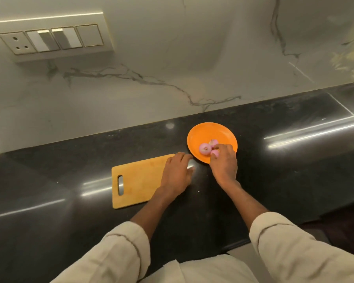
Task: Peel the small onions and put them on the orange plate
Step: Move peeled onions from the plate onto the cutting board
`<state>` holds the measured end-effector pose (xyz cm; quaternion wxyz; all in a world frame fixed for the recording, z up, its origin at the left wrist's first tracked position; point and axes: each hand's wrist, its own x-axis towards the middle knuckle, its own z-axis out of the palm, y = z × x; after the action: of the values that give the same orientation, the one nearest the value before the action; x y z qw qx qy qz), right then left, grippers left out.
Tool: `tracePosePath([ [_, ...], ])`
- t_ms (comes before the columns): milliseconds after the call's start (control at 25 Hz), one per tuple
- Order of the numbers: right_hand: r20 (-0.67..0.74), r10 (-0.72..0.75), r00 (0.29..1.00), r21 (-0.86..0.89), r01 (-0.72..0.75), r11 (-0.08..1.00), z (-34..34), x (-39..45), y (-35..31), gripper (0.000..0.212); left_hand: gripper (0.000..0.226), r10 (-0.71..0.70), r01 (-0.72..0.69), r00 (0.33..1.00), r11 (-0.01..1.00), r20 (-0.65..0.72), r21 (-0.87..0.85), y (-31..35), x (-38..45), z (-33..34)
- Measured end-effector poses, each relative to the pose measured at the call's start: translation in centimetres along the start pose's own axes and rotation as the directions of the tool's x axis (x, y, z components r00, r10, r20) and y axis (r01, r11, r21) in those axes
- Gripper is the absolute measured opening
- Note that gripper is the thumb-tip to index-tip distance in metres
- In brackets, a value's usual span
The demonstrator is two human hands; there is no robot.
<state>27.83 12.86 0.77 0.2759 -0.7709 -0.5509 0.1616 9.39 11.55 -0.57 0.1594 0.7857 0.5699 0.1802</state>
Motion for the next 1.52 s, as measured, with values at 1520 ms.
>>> tracePosePath([
  [1520, 0.321, -0.298, 0.899, 0.197, 0.245, 0.949, 15.7, -12.0, -14.1, 0.041, 0.064, -0.656, 0.680, 0.729, 0.727, -0.198, 0.095, -17.9, -20.9, -4.0],
])
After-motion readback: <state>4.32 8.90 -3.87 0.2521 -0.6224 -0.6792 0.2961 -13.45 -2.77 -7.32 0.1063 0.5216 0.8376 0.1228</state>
